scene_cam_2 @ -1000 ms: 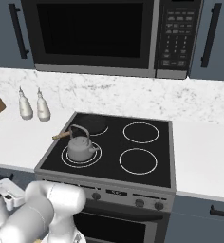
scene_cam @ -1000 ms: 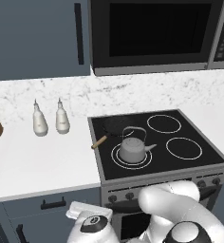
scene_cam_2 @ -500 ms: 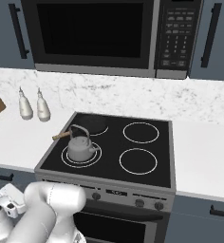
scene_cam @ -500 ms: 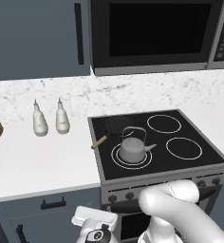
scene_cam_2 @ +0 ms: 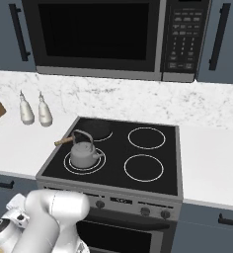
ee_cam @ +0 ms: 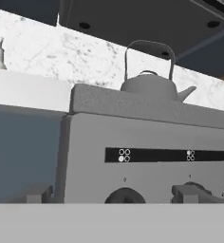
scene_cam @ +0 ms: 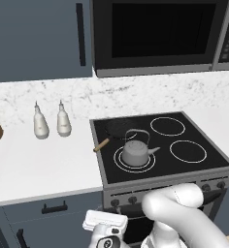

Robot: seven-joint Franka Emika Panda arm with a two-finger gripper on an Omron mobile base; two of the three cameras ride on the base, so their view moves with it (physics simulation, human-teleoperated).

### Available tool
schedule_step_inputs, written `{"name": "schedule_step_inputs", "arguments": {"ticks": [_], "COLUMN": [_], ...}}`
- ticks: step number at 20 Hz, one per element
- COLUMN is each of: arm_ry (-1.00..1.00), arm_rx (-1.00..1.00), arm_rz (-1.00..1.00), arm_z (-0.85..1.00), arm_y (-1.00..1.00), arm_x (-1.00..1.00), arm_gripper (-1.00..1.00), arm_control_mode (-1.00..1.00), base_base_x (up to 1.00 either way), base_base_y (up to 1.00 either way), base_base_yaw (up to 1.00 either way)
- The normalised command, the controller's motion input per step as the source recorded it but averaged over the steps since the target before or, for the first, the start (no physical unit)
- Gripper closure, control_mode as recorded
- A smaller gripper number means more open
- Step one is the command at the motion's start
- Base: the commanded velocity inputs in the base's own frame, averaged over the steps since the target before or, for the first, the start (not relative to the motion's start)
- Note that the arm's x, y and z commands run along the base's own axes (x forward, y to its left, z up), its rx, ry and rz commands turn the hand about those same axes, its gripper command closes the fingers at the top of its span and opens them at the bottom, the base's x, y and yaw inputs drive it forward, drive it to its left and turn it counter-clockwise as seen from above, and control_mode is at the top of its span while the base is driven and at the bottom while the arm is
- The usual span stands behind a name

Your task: Pick the kettle from the counter and place it on a stove burner. Then turn the burner on.

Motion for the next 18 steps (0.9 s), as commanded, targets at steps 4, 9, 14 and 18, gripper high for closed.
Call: {"name": "schedule_step_inputs", "arguments": {"ticks": [4,9,14,18], "arm_ry": [-0.16,-0.14,-0.04,0.00], "arm_rx": [0.04,0.06,0.01,0.00], "arm_rz": [0.08,0.08,0.10,0.14], "arm_z": [-0.05,-0.02,-0.16,-0.21], "arm_y": [-0.51,-0.44,-0.27,-0.09], "arm_x": [0.00,0.00,0.00,0.00], "arm_gripper": [-1.00,-1.00,-1.00,-1.00], "arm_control_mode": [-1.00,-1.00,-1.00,-1.00], "base_base_x": [0.00,0.00,0.00,0.00], "base_base_y": [0.00,0.00,0.00,0.00], "base_base_yaw": [0.00,0.00,0.00,0.00]}}
